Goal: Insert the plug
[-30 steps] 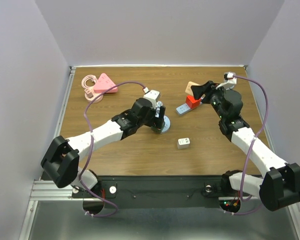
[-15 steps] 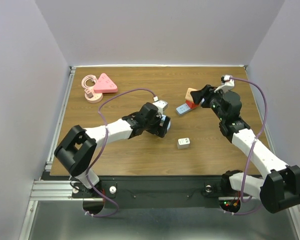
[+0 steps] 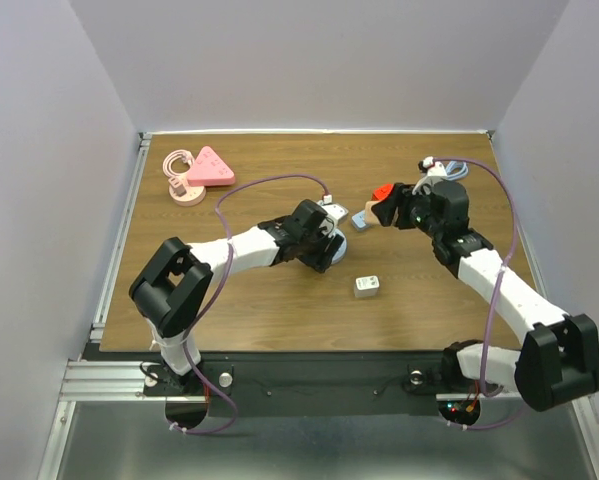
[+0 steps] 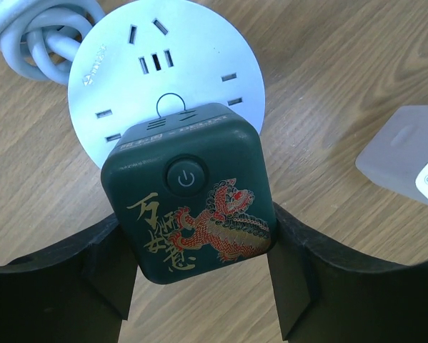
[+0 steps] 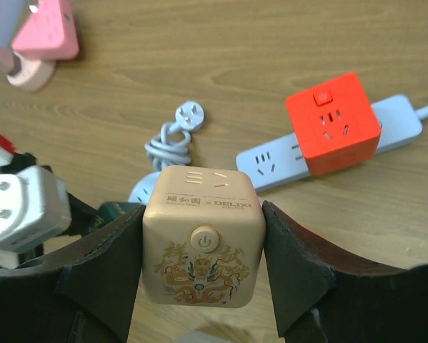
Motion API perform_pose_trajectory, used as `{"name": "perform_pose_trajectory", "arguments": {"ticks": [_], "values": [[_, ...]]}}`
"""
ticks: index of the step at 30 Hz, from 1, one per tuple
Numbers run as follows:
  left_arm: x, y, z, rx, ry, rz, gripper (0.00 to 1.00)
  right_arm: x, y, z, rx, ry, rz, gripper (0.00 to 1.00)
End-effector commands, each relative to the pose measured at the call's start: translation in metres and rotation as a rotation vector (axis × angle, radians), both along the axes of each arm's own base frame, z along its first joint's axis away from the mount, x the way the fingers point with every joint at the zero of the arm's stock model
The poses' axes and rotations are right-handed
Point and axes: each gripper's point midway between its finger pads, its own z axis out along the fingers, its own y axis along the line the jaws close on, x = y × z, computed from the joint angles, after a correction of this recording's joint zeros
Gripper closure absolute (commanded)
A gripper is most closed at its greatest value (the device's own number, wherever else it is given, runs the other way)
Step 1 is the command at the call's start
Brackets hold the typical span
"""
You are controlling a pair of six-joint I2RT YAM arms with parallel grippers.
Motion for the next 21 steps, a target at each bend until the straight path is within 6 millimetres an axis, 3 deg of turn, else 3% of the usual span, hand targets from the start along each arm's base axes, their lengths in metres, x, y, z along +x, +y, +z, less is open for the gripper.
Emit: {"name": "perform_pose_trajectory", "arguments": {"ticks": [1, 5, 10, 14, 21], "values": [[-0.01, 0.008, -0.007, 0.084, 0.021, -0.093, 0.89, 0.008, 0.008, 0.004, -0.025, 0.003, 0.054, 0.99], [-0.026, 0.005, -0.009, 0.104, 0.054, -0.216, 0.99, 0.018, 0.01, -0.008, -0.041, 0.036, 0.05, 0.99], [-0.041, 0.023, -0.032, 0.266, 0.118, -0.303, 0.99, 0.031, 0.012, -0.01, -0.051, 0.043, 0.047, 0.99], [-0.045, 0.036, -0.038, 0.333, 0.139, -0.313, 0.96, 0.035, 0.012, -0.015, -0.057, 0.056, 0.042, 1.0], [-0.038, 0.038, -0.018, 0.334, 0.082, -0.264, 0.52, 0.028, 0.01, -0.02, -0.062, 0.061, 0.045, 1.0]]}}
